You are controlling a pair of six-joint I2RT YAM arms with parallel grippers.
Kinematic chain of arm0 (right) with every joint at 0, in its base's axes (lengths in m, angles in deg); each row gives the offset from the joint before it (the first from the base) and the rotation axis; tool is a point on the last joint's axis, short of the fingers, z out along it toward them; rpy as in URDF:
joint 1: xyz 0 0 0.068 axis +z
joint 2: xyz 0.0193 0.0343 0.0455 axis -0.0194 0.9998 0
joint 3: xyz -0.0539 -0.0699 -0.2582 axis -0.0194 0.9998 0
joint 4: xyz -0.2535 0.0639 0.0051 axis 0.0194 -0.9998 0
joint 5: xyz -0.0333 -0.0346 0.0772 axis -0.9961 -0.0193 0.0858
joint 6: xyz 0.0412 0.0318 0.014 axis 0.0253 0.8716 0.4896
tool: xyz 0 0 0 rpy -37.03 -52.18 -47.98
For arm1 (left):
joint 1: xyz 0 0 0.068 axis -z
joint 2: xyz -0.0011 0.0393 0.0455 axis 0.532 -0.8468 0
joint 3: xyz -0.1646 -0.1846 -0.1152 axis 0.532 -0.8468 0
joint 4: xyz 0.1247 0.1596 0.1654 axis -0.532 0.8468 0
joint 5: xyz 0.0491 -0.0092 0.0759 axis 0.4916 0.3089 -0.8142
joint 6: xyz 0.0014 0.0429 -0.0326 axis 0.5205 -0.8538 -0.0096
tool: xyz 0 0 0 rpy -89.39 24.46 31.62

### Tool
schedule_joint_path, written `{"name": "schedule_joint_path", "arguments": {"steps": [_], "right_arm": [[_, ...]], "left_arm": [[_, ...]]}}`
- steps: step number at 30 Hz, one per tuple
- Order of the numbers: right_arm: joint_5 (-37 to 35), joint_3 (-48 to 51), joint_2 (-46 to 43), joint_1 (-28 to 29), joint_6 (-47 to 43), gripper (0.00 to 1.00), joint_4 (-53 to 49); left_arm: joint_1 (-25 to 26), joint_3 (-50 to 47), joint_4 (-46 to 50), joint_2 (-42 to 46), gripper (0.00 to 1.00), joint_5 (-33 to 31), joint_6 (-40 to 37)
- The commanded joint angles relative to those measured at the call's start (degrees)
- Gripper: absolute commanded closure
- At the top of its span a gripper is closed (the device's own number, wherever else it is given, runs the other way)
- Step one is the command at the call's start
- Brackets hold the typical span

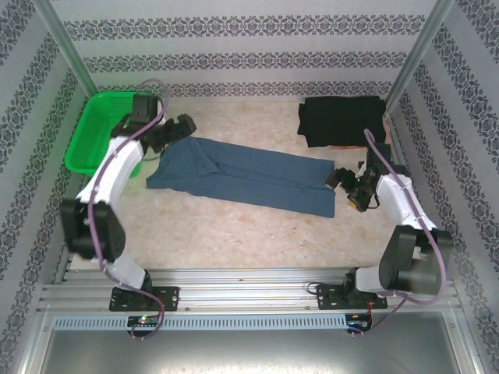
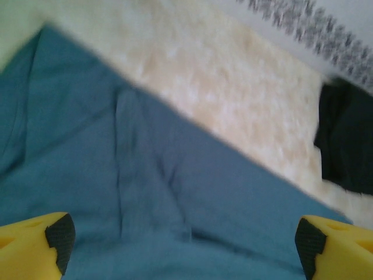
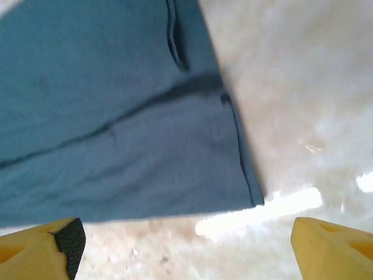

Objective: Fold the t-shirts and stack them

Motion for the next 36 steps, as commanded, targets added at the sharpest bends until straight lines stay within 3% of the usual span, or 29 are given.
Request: {"name": "schedule_joint_path", "arguments": {"steps": [1,4,8,21,27,30,32,36], "right_arm": [[3.9,5.5,-0.8,0.8,-0.3,0.08,-1.9],[5.1,7.5,0.8,1.0,0.1,0.09,0.6],[5.4,5.7,5.6,2.3,-0.4,0.1,2.7],[1.9,2.4,16.6,3.1,2.0,0.19,10.0],[0.4,-0.3,21.1,3.6,3.3,0.41,10.9],[-0.8,-1.3,21.5,3.6,3.5,0.65,9.2],[-2.7,-0.9,20.2,3.7,3.4,0.81,8.2],[-6.3,-0.2,18.8,3.4,1.7,0.96,4.7]], "left_arm": [[-0.4,-11.3,5.0,7.5,0.06,-1.2,3.6],[-3.2,-21.2,2.2,11.5,0.12,-2.8,4.3],[-6.3,-26.1,-3.6,10.6,0.14,-4.7,5.1],[-9.0,-28.1,-23.8,-2.2,0.2,-10.1,8.4],[-9.0,-28.2,-21.7,-5.0,0.48,-12.3,6.9],[-9.0,-29.2,-17.4,-4.7,0.78,-15.5,5.4],[-9.5,-30.4,-14.8,-3.2,0.91,-17.4,4.4],[-10.2,-33.2,-10.5,1.1,0.99,-20.3,2.0]]}}
